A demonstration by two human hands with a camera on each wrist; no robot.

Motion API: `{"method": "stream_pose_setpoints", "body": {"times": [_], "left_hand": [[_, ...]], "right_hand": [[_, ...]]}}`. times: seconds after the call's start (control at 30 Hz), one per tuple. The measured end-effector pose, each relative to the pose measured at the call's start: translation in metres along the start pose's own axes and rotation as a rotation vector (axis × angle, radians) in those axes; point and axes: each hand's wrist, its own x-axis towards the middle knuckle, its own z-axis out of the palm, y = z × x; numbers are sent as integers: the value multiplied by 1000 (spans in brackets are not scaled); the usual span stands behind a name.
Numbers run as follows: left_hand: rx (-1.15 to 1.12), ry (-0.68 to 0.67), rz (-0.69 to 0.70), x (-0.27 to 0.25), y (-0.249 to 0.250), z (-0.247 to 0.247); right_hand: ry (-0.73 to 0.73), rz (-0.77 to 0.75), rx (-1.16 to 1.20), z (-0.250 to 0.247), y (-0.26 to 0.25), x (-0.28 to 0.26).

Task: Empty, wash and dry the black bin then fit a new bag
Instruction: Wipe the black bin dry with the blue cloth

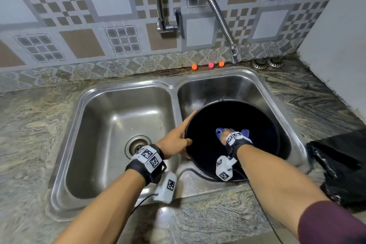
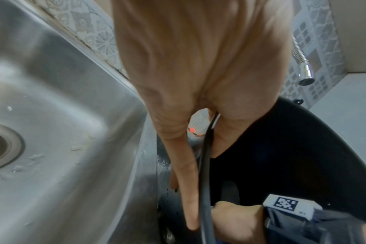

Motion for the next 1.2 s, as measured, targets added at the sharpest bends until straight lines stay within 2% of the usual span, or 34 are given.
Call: {"method": "stream_pose_setpoints", "body": {"times": [0.1, 0.17, 0.23, 0.27, 0.37, 0.47, 0.63, 0.83, 1.0, 1.07, 1.2], "left_hand": [[-73, -11, -30, -1, -5, -3], [-111, -16, -48, -3, -7, -4], [-129, -25, -61, -2, -7, -3], [-131, -30, -66, -2, -7, -3], [-150, -19, -66, -2, -4, 1], [-200, 25, -41, -5, -2, 10], [-315, 183, -21, -8, -5, 40], [-402, 302, -27, -8, -10, 63], [-432, 331, -71, -12, -9, 76], [-395, 348, -100, -14, -7, 76], [-127, 423, -113, -12, 14, 47]], "right_hand": [[-46, -63, 89, 15, -11, 17], [-27, -101, 185, 42, -8, 69], [-45, -116, 214, 44, -11, 74], [-54, -124, 234, 42, -14, 67], [-99, -158, 325, 15, -29, 5], [-130, -238, 347, 10, -27, -22], [-172, -356, 259, 1, -9, -70], [-215, -443, 127, 0, 14, -103], [-240, -537, 51, 0, 31, -117], [-257, -579, 18, 6, 32, -120], [-219, -586, -42, 11, 31, -120]]}}
